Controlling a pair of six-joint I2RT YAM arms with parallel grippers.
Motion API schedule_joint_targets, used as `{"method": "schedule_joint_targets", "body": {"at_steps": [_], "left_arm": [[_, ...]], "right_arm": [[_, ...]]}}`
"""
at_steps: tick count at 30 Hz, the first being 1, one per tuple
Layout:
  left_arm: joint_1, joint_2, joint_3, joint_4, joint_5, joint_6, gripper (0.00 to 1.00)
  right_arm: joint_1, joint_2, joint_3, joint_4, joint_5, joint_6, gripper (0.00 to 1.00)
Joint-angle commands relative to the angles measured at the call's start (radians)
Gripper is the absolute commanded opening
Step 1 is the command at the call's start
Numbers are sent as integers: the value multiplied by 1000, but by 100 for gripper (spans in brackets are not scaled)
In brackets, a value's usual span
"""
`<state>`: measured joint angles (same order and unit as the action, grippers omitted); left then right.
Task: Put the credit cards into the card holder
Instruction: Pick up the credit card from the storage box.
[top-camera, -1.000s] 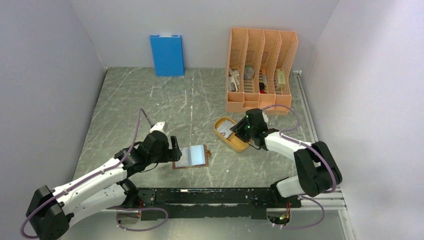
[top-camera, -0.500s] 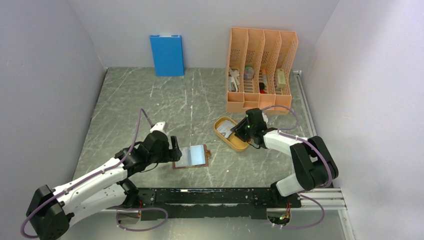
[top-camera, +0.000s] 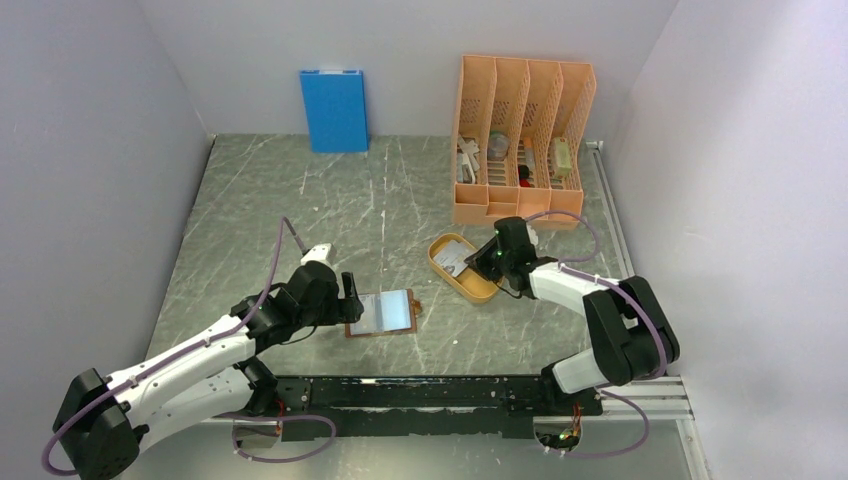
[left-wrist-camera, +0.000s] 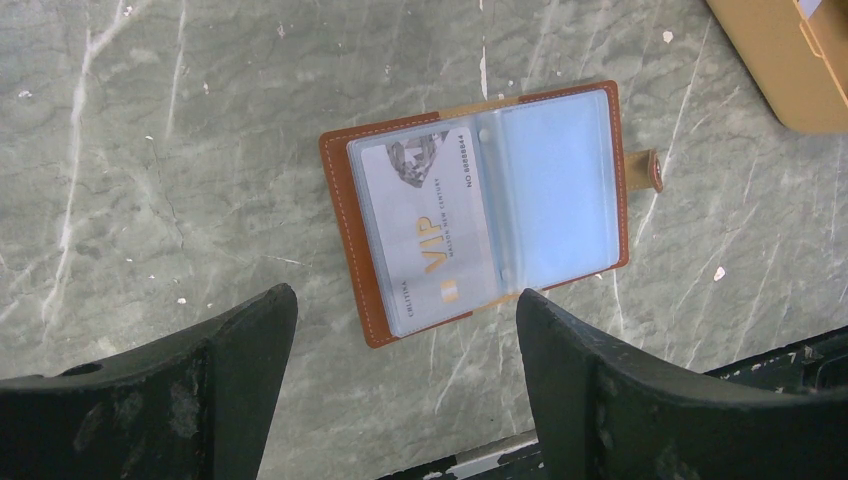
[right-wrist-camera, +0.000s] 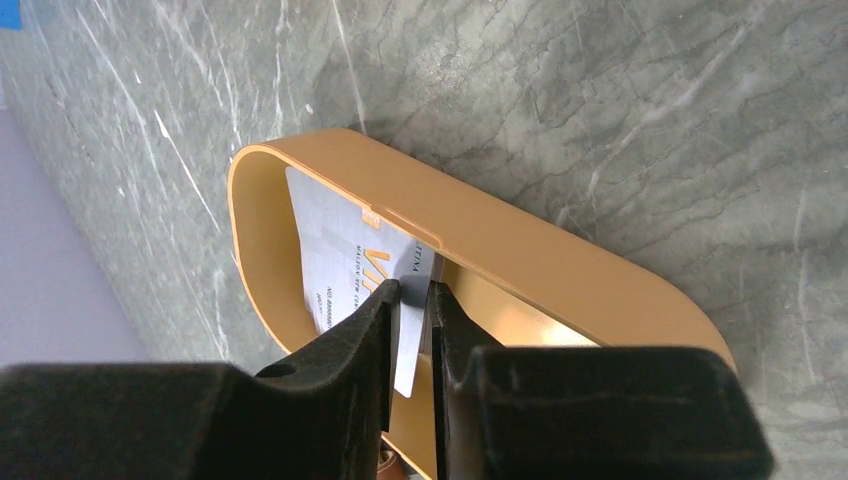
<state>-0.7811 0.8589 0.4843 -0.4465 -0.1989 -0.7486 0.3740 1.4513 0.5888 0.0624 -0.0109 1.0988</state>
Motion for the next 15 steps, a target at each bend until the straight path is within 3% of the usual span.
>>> {"method": "schedule_joint_targets", "body": {"at_steps": [1,15], "left_arm": [[-6,-5,9,11,-8,0,85],[-6,-3,10,9,-8,0,85]], "right_arm": [[-10,-27,-15,-4,17,-5,19],[-10,-79,-18,-19,6,-8,6]]}}
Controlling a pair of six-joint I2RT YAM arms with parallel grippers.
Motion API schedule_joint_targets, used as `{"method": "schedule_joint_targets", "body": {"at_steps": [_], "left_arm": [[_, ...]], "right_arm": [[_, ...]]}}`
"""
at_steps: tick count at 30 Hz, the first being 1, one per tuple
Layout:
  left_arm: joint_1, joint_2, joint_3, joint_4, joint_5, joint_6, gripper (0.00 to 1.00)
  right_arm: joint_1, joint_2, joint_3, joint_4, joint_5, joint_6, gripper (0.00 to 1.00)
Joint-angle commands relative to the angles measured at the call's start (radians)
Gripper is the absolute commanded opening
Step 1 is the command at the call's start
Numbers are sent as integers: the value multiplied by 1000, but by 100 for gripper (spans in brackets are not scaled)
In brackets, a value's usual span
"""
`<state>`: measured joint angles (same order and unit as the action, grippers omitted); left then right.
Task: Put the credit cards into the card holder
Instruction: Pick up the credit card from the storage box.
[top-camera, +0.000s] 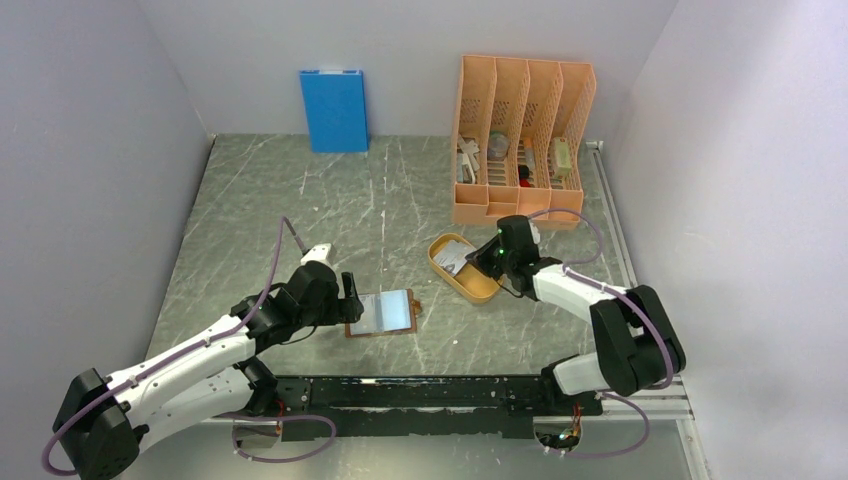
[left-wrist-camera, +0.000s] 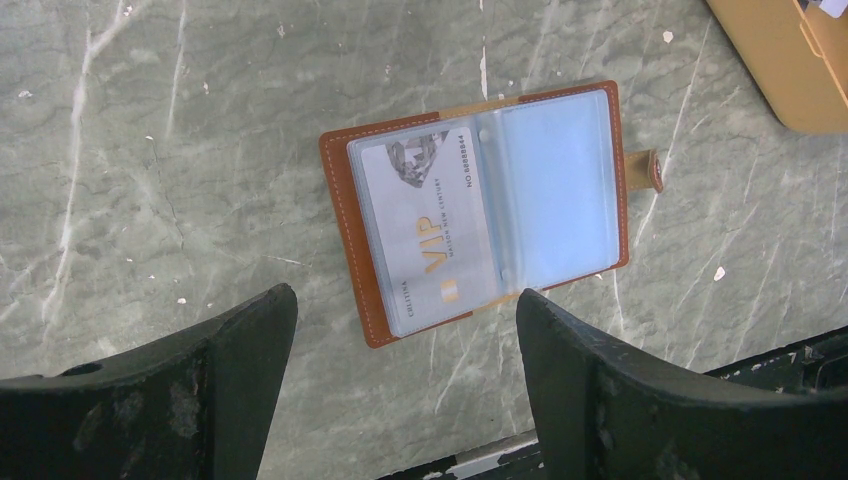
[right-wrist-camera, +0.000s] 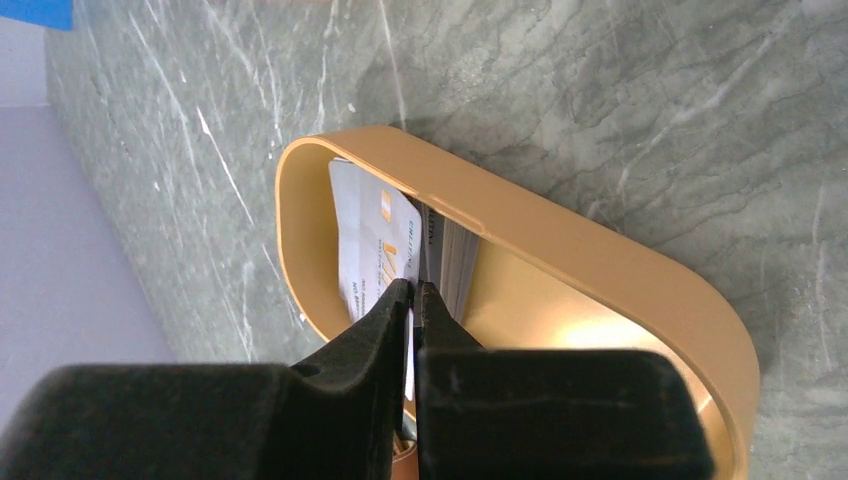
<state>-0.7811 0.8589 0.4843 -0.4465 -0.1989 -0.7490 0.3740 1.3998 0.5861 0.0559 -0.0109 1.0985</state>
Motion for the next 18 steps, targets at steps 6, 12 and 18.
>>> {"method": "schedule_joint_targets", "body": {"at_steps": [6,12,18], "left_arm": [[-6,-8,11,8,-7,0,85],[-6,-7,14,6,-13,1,85],[-6,-9,23,-3,-21,-3,84]], "right_arm": [[-10,-66,-9,-37,-11,6,0],[-10,-121,40,-105,-20,19,0],[-10,-159,107,-185,-45,26,0]]}}
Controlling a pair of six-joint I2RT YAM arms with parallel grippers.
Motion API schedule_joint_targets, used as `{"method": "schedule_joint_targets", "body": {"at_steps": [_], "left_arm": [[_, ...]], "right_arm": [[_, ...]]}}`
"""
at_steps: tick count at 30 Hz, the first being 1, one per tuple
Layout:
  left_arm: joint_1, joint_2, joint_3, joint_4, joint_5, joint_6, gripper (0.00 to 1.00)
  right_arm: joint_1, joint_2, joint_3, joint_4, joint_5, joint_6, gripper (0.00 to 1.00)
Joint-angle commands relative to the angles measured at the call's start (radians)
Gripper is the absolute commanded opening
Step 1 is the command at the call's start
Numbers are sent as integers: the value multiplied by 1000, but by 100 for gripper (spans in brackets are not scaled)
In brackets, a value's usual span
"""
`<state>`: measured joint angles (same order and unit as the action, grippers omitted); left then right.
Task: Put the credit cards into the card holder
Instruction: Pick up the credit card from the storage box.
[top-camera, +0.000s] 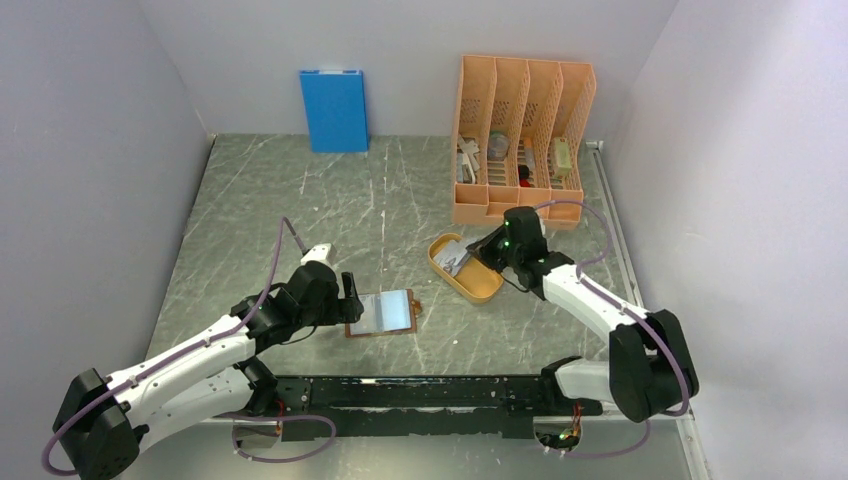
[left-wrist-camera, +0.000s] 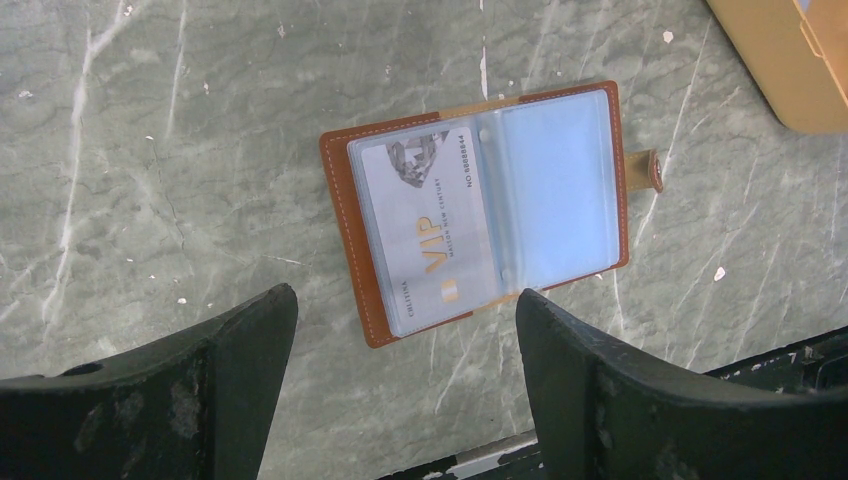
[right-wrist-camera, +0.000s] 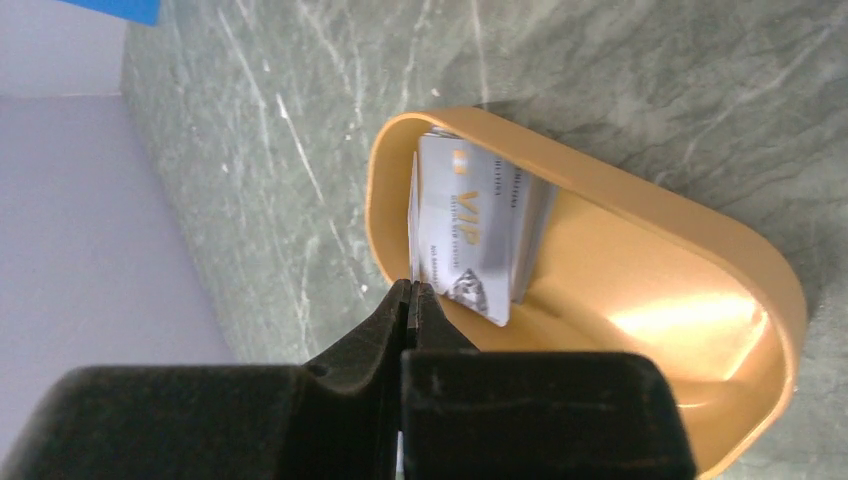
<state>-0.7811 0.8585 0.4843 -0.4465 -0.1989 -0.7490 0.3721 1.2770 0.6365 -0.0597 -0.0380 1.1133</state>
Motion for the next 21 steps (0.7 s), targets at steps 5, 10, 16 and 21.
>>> {"method": "schedule_joint_targets", "body": {"at_steps": [5,10,16,21], "left_arm": [[-6,-31,56,-35,-51,-23,84],[-6,-95,104,-89,-107,-46,84],[-6,-191,83,-74,-98,-70,84],[-6,-233,63,-38,-60,-41,87]], "right_arm": [[-14,-68,142,-173,-143,-3,0],[-19,-67,220,-184,-499,-106,0],[-3,-114,287,-203,-883,-427,0],[86,-147,299,-298,-865,-609,0]]}}
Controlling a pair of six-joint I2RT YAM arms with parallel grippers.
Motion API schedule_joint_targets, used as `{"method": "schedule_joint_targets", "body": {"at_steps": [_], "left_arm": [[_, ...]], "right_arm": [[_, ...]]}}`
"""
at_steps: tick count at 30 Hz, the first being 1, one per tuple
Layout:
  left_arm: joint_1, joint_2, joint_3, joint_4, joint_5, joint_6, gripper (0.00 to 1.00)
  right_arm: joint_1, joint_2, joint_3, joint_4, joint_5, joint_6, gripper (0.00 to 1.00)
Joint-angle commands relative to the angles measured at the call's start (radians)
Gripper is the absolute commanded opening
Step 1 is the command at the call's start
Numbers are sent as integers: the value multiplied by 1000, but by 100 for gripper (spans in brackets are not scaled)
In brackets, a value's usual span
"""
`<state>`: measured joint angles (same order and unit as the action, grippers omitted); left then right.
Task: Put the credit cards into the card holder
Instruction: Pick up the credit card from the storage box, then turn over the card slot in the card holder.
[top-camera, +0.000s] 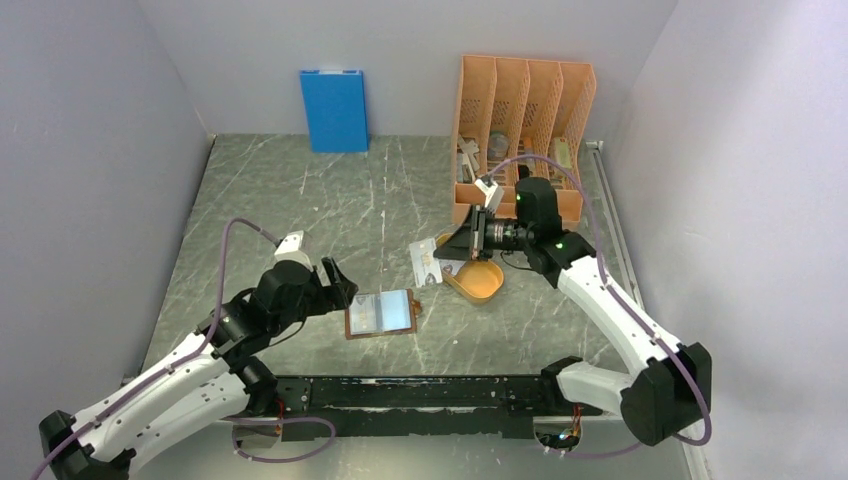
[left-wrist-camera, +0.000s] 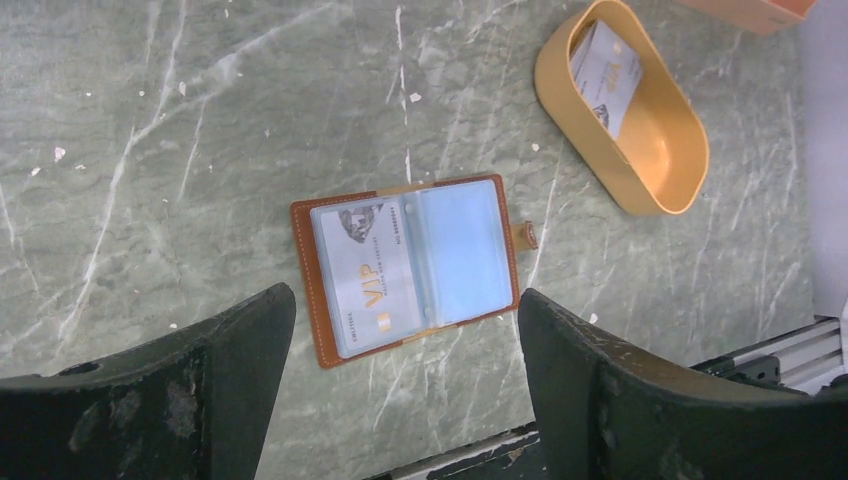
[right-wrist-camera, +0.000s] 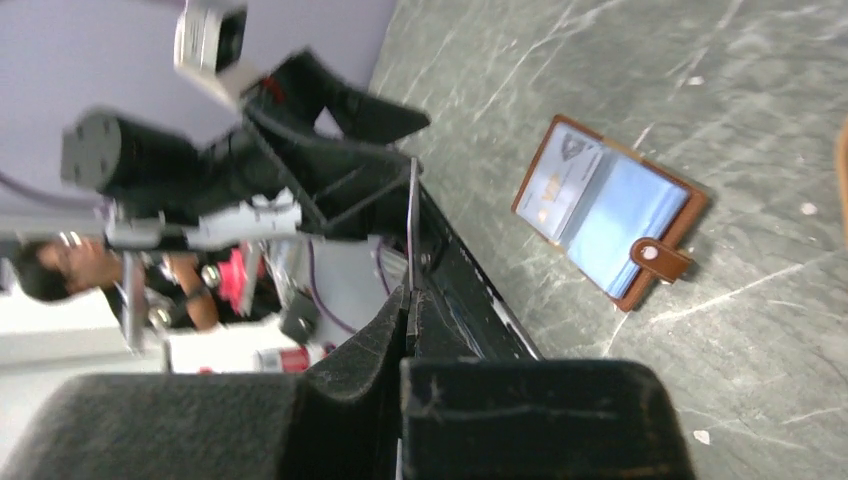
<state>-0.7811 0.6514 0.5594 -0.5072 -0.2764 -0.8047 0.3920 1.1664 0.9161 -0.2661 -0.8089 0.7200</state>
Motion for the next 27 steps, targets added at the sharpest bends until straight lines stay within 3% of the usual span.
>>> {"method": "schedule_joint_targets", "body": {"at_steps": [1,4,9,12,17,22,27], "left_arm": [[-6,-29,-16,34,30,26,87],[-6,-21,-25,78,101,69,92],[-6,70,-24,120,198,92,97],[-6,127,-26,137,214,93,97],[-6,206,-36,188,238,68,88],[-6,281,-41,192,204,61,85],[-14,345,-15,240,226,94,92]], "right_arm": [[81,-40,14,-104,-55,-237,0],[122,-48,-27,-118,100,-270,0],[204,-38,-158,4,282,-178,0],[237,3,-219,118,293,-80,0],[258,118,-252,216,274,17,0],[260,213,-247,151,293,10,0],[260,190,-266,109,341,-16,0]]}}
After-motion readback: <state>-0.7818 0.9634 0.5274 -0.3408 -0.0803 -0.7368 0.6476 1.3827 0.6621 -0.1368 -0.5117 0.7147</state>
